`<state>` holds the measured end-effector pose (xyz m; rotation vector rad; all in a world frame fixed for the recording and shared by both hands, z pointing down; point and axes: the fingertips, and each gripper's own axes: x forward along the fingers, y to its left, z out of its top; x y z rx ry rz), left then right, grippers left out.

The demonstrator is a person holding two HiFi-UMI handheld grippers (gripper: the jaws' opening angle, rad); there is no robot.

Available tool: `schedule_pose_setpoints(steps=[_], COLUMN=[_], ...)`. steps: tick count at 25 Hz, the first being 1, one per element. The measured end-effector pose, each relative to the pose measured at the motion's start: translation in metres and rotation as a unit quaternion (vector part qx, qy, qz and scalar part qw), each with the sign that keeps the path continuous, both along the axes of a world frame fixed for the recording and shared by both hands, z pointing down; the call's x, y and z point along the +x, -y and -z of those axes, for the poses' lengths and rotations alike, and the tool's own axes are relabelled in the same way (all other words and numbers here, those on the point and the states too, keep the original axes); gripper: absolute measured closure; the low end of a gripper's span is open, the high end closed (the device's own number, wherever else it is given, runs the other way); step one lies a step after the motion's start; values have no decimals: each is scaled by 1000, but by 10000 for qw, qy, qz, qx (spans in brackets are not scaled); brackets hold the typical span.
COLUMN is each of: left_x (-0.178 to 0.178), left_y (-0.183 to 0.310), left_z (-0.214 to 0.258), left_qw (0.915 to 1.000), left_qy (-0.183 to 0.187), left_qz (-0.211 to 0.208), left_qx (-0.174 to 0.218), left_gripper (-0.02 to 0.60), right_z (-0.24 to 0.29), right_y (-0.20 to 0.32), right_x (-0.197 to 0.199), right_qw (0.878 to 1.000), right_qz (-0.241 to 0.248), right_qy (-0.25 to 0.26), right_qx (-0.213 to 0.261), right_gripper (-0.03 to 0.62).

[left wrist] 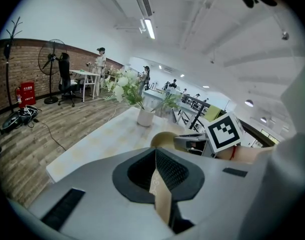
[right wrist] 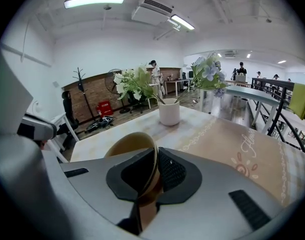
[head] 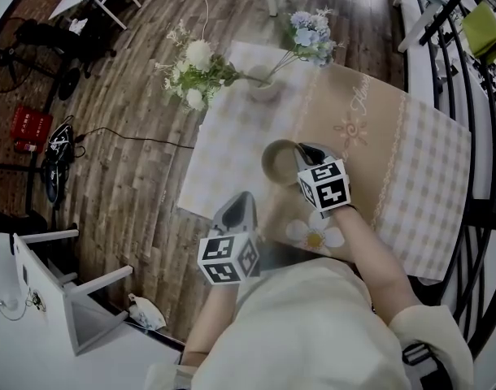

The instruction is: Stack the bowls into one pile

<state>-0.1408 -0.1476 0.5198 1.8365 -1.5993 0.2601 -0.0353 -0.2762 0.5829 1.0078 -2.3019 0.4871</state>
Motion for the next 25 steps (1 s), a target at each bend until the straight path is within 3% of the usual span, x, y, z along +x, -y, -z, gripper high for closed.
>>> schedule_pose_setpoints(steps=[12, 25], left_x=[-2, 8], left_y=[3, 5], left_z=[-4, 1], left_qw=[10000, 9999], left_qy=[-26, 1], left_qz=[2, 79], left_qx=[-46, 81], left_gripper=[577, 577], right_z=[-16, 3], right_y=[4, 0], right_x=[4, 18], right_qw=[9996, 9998], right_qz=[-103, -178], right_qy=[-169, -18], right_qx=[-183, 126], right_gripper=[574, 554])
